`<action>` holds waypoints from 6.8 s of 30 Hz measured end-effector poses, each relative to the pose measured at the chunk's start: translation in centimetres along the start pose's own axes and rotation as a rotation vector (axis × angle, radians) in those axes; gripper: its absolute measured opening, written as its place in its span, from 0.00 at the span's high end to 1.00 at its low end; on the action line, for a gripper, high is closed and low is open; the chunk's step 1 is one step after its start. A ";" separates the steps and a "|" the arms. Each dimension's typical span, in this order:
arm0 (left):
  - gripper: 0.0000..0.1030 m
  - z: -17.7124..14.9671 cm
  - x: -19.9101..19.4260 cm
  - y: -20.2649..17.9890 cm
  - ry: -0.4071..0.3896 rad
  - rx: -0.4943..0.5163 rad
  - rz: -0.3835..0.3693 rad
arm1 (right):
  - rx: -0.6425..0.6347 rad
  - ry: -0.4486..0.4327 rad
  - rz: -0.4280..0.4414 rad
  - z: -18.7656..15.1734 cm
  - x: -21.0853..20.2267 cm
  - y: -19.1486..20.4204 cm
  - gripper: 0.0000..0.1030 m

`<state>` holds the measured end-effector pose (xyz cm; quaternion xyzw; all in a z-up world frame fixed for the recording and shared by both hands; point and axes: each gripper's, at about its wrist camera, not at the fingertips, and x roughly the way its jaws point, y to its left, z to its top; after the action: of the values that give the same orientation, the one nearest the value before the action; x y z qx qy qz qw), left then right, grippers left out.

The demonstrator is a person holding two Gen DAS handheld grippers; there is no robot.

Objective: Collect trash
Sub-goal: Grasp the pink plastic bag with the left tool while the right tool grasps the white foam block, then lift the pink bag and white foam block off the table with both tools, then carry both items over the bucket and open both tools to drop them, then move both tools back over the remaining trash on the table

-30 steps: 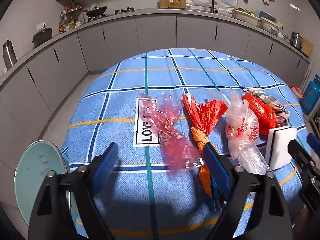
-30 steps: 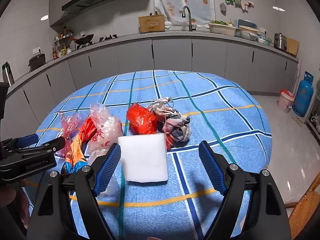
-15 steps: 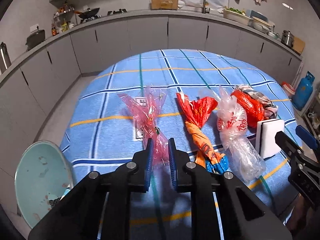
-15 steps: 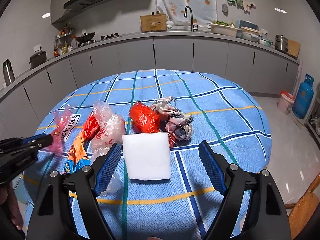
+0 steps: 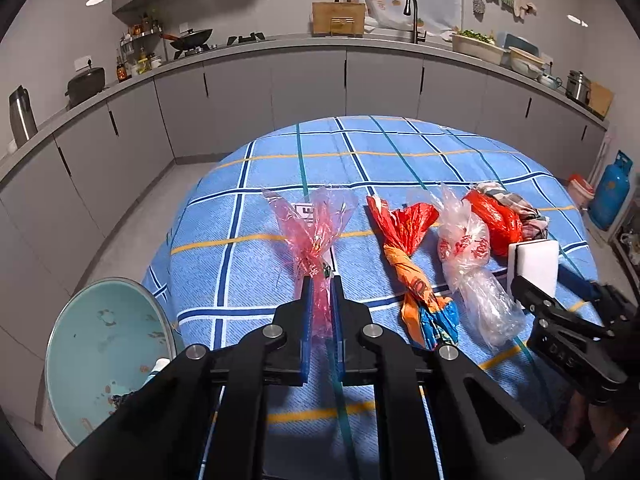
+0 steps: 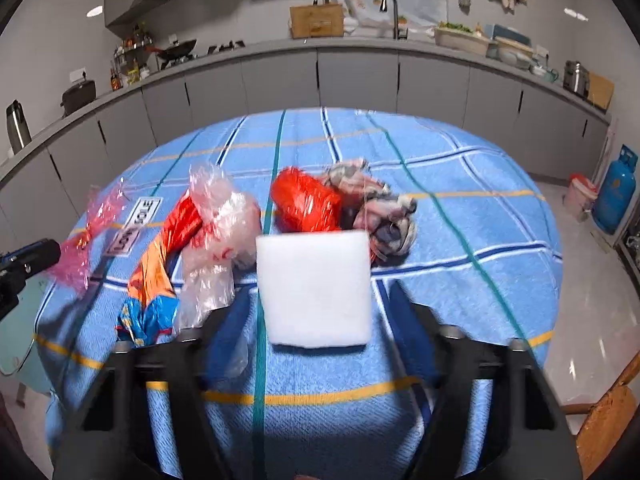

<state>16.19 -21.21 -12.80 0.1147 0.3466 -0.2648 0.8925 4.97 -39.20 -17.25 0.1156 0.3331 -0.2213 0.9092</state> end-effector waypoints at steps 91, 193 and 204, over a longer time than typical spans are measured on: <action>0.95 -5.2 -12.2 15.1 -0.128 -0.244 0.265 | -0.333 -0.214 0.454 3.0 -9.4 20.4 0.49; 0.14 -4.6 -6.7 10.4 -0.048 -0.185 0.223 | -0.279 -0.113 0.364 1.8 -4.9 13.6 0.33; 0.09 -2.7 -5.6 6.9 -0.067 -0.120 0.192 | -0.198 -0.120 0.280 2.2 -4.6 9.0 0.33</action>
<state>15.00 -12.20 -10.86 0.0847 0.3194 -0.1603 0.9301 7.42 -30.63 -11.99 0.0571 0.2790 -0.0654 0.9564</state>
